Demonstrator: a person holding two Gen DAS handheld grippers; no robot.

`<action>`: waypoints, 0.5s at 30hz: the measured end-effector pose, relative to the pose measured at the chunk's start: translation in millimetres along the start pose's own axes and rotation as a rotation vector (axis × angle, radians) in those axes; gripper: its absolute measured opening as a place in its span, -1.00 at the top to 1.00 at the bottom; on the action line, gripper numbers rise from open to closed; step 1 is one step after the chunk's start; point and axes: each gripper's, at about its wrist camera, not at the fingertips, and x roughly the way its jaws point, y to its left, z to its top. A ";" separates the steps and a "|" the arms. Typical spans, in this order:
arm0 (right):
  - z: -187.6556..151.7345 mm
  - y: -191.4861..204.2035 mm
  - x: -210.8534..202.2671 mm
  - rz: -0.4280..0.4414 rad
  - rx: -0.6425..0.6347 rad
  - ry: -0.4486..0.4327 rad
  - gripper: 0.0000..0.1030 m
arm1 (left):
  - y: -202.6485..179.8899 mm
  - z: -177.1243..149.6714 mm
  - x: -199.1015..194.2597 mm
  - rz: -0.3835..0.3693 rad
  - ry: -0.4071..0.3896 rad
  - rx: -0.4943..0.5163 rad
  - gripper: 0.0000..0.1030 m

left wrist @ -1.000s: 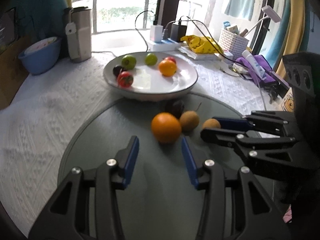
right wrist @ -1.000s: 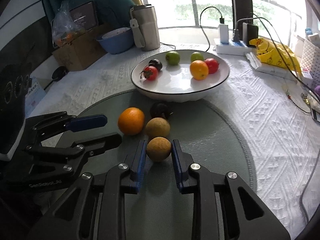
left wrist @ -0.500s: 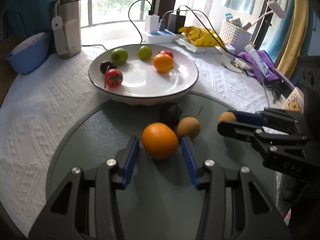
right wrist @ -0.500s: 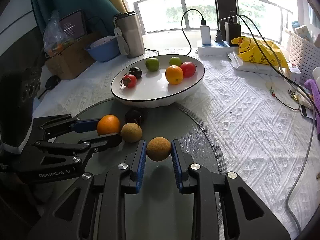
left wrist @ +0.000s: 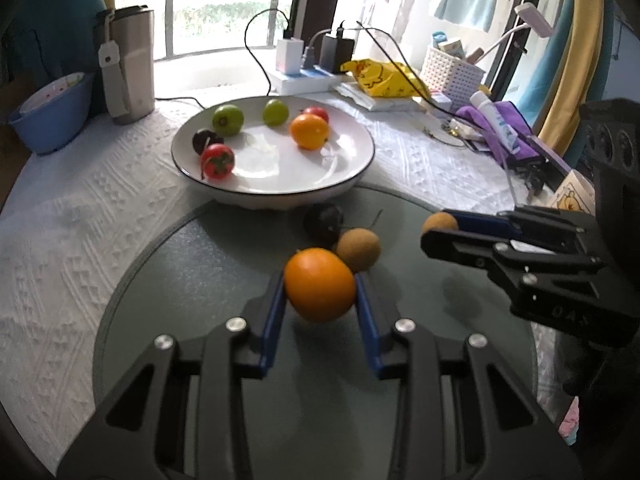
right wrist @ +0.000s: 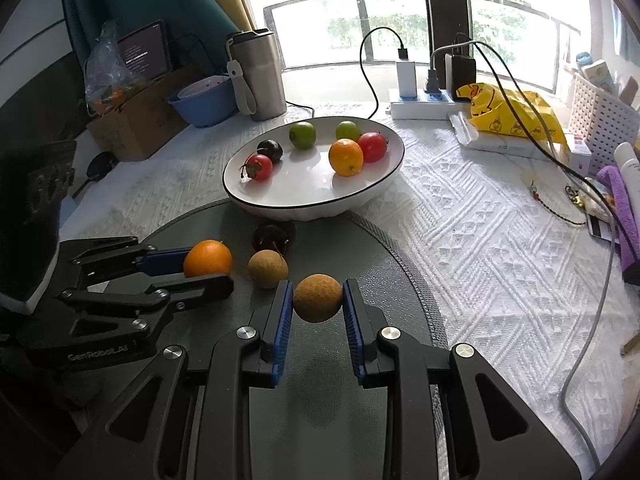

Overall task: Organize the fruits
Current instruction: 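Carry the orange and kiwi onto the white plate and open both tools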

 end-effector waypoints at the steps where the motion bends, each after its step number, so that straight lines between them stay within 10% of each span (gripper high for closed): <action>1: 0.2 1.6 -1.0 -0.003 -0.003 -0.001 0.47 | -0.2 -0.7 -2.8 0.002 -0.006 0.002 0.31; 15: 15.3 22.8 -17.8 -0.043 -0.047 -0.033 0.47 | 2.6 2.3 -38.0 0.013 -0.100 0.038 0.31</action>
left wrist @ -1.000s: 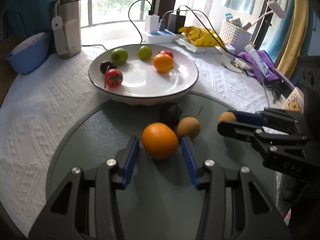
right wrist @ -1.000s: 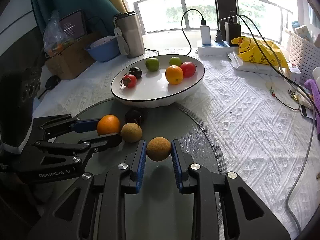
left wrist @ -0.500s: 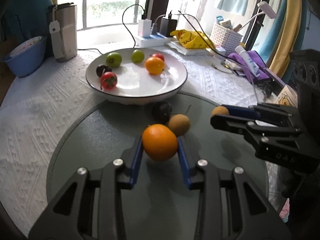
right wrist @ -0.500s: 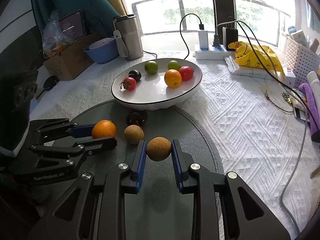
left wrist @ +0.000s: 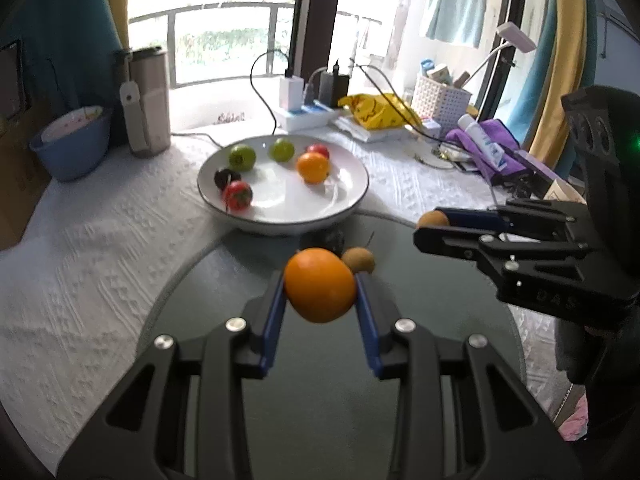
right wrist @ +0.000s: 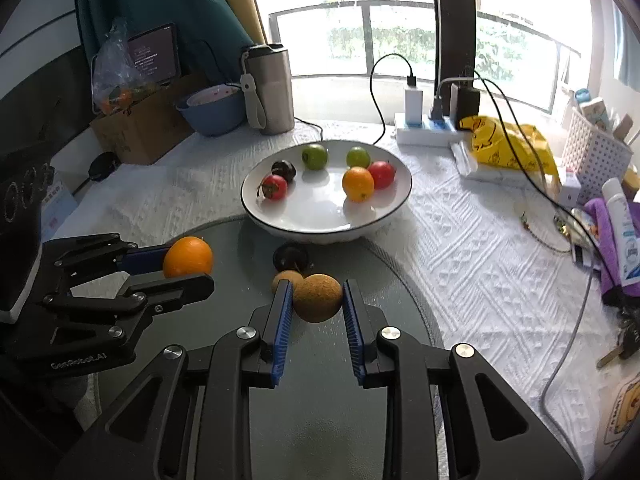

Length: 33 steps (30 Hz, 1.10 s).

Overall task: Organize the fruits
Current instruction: 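Carry the orange and kiwi onto the white plate and open both tools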

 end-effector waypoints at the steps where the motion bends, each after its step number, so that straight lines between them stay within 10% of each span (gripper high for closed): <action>1: 2.2 0.8 -1.7 -0.004 -0.002 -0.004 0.47 | 0.7 1.8 -1.9 0.000 -0.008 0.003 0.31; 33: 61.5 -21.0 56.4 -0.002 -0.007 -0.007 0.47 | 24.3 60.3 58.9 0.030 -0.012 0.068 0.31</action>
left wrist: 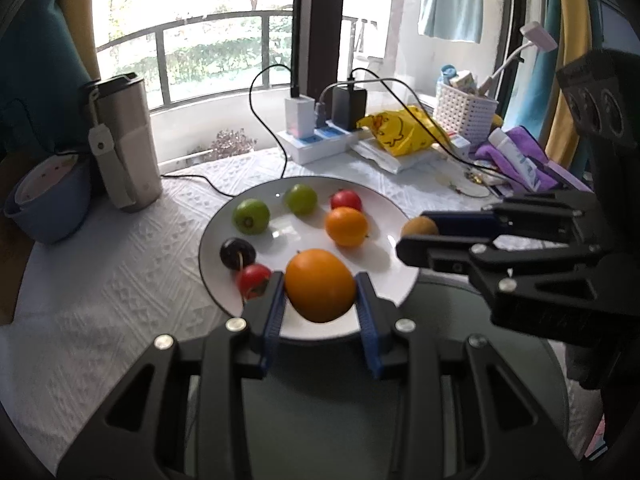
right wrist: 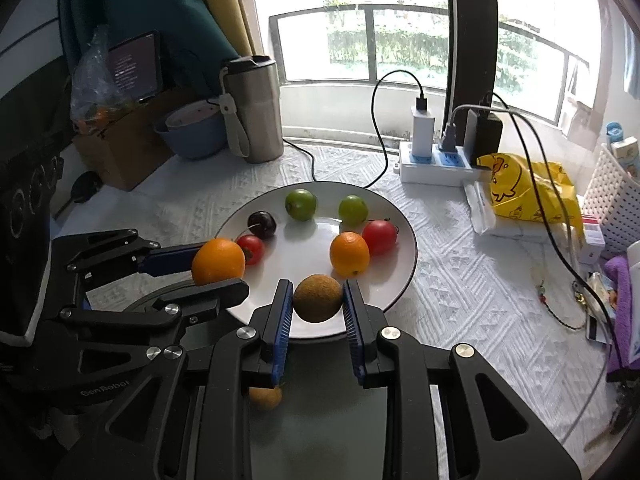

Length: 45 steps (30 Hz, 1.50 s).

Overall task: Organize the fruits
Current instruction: 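Carry the orange and kiwi onto the white plate and open both tools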

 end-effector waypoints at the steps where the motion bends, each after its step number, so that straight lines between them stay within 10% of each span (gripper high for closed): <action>1: 1.7 -1.8 3.1 -0.003 0.004 -0.002 0.47 | 2.1 1.4 2.9 0.001 0.003 -0.006 0.31; 23: 10.5 -15.7 63.7 -0.022 -0.010 0.066 0.47 | 25.5 23.0 53.4 0.004 0.036 -0.086 0.30; 45: 8.4 -10.8 18.6 -0.083 0.021 0.006 0.37 | 23.7 21.0 12.6 0.000 -0.024 -0.116 0.13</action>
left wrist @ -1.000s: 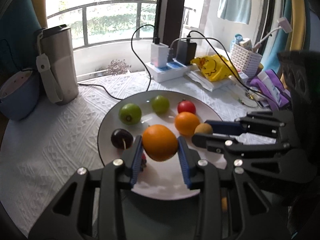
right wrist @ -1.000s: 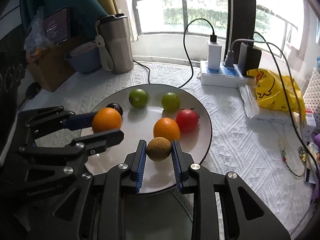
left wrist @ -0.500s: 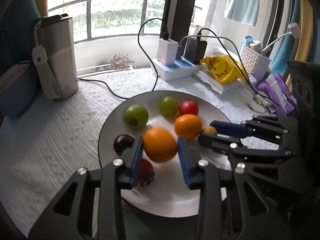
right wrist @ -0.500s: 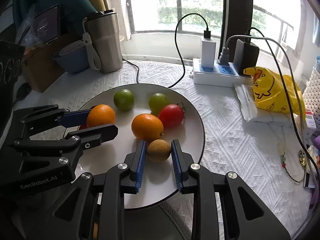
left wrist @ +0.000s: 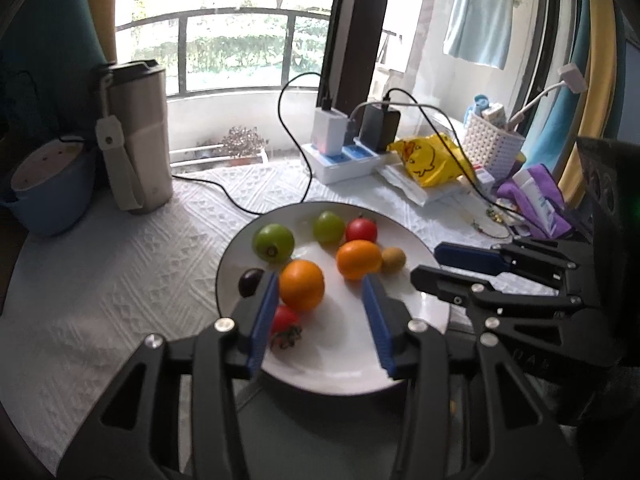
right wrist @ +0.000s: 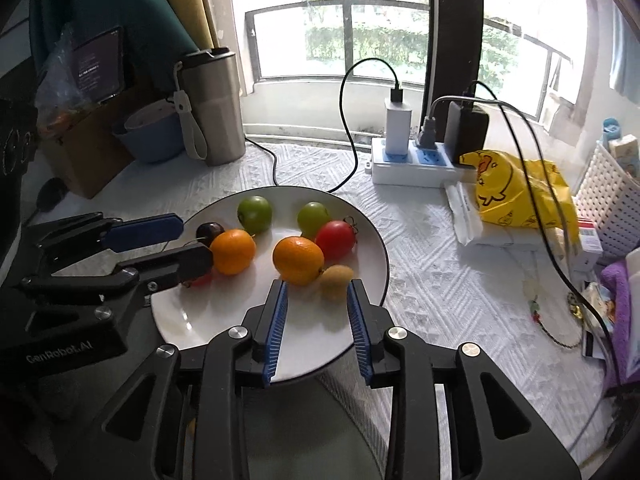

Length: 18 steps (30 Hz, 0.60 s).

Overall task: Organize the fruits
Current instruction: 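Carry the orange and kiwi onto the white plate and open both tools, then move both tools back to the mat and grasp the second kiwi with the right tool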

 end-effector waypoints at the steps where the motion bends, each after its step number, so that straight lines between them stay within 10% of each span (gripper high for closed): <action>1: -1.6 1.1 -4.0 -0.002 0.001 -0.002 0.37 | -0.2 -1.5 -4.1 0.000 -0.005 -0.003 0.13; 18: -29.3 21.3 -48.8 -0.010 0.016 -0.025 0.37 | -5.4 -31.7 -57.8 -0.015 -0.053 -0.028 0.12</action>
